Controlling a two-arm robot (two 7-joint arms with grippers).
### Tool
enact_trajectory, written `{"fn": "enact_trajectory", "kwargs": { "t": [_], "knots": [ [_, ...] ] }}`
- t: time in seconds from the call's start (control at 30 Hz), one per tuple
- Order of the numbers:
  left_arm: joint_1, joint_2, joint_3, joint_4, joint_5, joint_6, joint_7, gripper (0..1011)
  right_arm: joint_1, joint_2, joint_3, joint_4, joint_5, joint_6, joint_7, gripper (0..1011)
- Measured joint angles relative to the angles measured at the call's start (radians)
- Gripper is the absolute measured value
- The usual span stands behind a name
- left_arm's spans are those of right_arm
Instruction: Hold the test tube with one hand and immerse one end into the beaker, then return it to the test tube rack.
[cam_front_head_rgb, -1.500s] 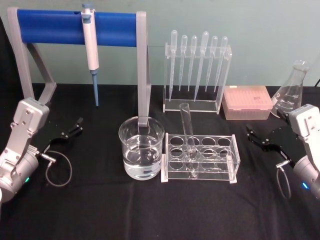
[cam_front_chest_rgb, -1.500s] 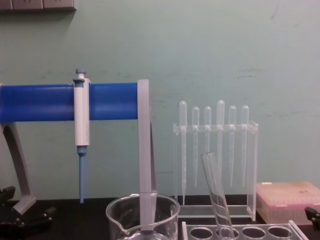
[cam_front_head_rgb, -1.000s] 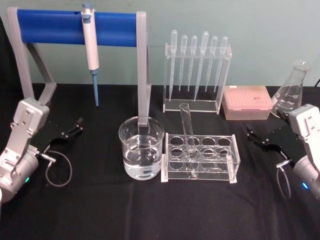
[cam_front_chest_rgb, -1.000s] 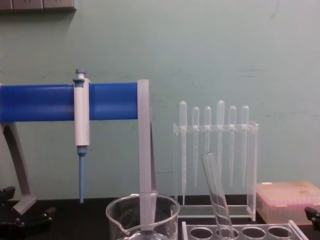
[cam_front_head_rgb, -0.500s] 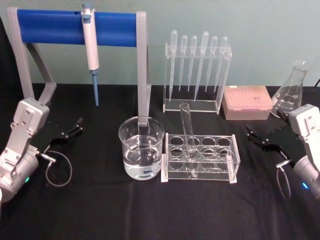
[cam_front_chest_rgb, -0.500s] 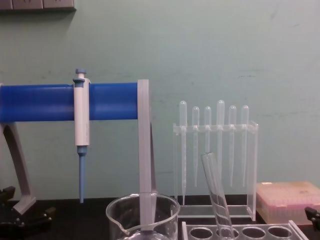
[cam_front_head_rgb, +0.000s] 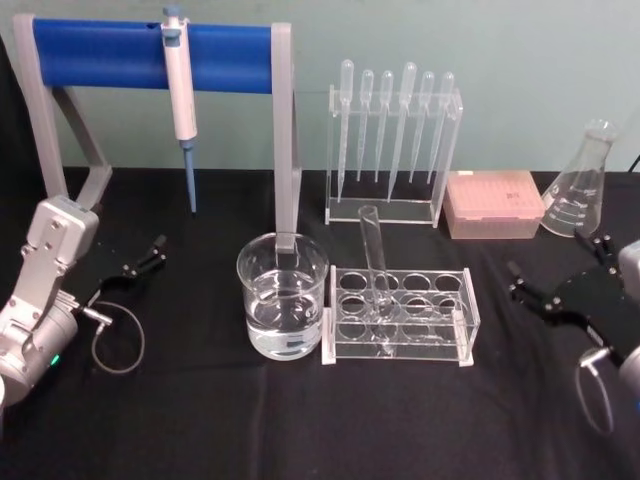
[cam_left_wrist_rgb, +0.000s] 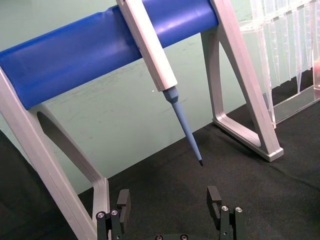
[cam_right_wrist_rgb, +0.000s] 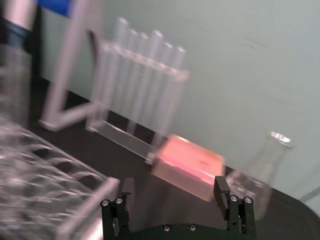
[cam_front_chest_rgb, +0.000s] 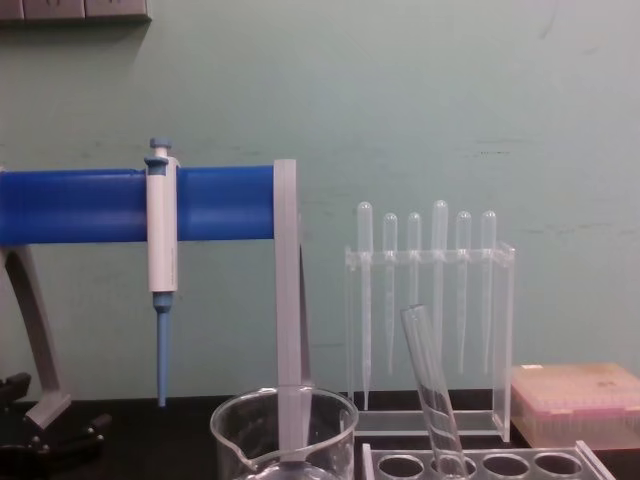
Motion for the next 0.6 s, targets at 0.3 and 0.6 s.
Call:
{"fn": "enact_trajectory", "kwargs": {
  "t": [0.3,0.6],
  "knots": [
    [0.0,0.0,0.0,0.0,0.0,0.0,0.0,1000,0.042,0.0,-0.028,-0.06,0.19,0.053,0.286,1003],
    [0.0,0.0,0.0,0.0,0.0,0.0,0.0,1000,0.227,-0.092,-0.114,0.039,0.229,0.188,0.472,1003]
  ]
}}
